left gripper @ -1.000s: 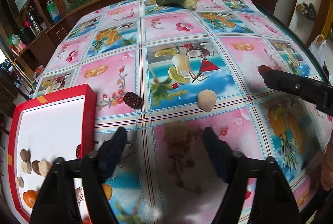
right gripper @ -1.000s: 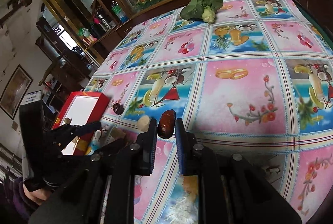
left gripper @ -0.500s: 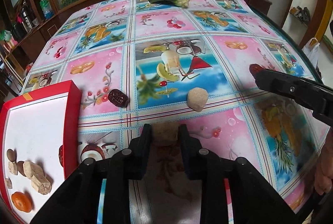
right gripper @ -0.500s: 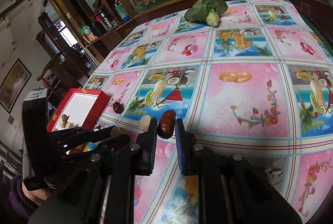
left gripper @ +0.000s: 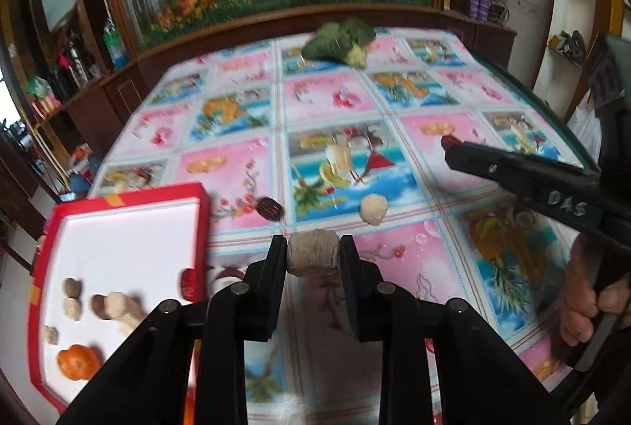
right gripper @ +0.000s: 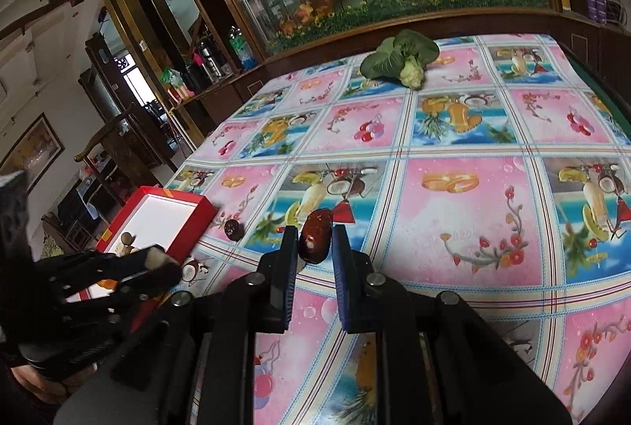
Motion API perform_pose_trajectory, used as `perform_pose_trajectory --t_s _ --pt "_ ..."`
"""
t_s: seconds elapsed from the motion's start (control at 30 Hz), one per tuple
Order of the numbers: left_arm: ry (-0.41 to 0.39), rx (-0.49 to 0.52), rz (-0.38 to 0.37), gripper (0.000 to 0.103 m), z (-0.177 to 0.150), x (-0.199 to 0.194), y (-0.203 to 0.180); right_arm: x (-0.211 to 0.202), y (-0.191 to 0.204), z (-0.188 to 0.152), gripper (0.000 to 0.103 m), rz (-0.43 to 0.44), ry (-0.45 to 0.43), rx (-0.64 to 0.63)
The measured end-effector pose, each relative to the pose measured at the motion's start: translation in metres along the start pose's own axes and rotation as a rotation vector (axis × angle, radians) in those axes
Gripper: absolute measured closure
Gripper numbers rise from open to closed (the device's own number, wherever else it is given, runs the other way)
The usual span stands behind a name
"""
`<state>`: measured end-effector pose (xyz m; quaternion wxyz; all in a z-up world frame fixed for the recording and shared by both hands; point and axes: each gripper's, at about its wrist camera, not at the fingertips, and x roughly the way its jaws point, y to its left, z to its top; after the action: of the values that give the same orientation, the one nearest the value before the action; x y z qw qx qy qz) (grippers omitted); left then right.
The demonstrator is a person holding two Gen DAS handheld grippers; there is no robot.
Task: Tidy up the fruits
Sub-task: 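Carry the date into the tray and open the right tool while the left tool releases its cube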
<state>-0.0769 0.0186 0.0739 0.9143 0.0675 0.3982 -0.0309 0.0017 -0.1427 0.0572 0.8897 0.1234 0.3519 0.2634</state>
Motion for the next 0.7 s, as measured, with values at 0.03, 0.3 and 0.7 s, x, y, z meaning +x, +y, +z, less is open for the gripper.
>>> perform_pose_trajectory --t_s 0.03,0.3,0.7 --pt "-0.016 0.001 0.012 0.077 0.001 -0.005 0.001 0.000 0.001 0.000 0.084 0.000 -0.005 -0.002" --pt "-0.129 -0.017 0.090 0.077 0.007 -0.045 0.014 0.005 0.000 -0.003 0.084 -0.032 -0.008 -0.012" --pt "-0.184 -0.072 0.113 0.077 -0.006 -0.065 0.040 0.012 0.014 -0.010 0.084 -0.039 -0.019 -0.032"
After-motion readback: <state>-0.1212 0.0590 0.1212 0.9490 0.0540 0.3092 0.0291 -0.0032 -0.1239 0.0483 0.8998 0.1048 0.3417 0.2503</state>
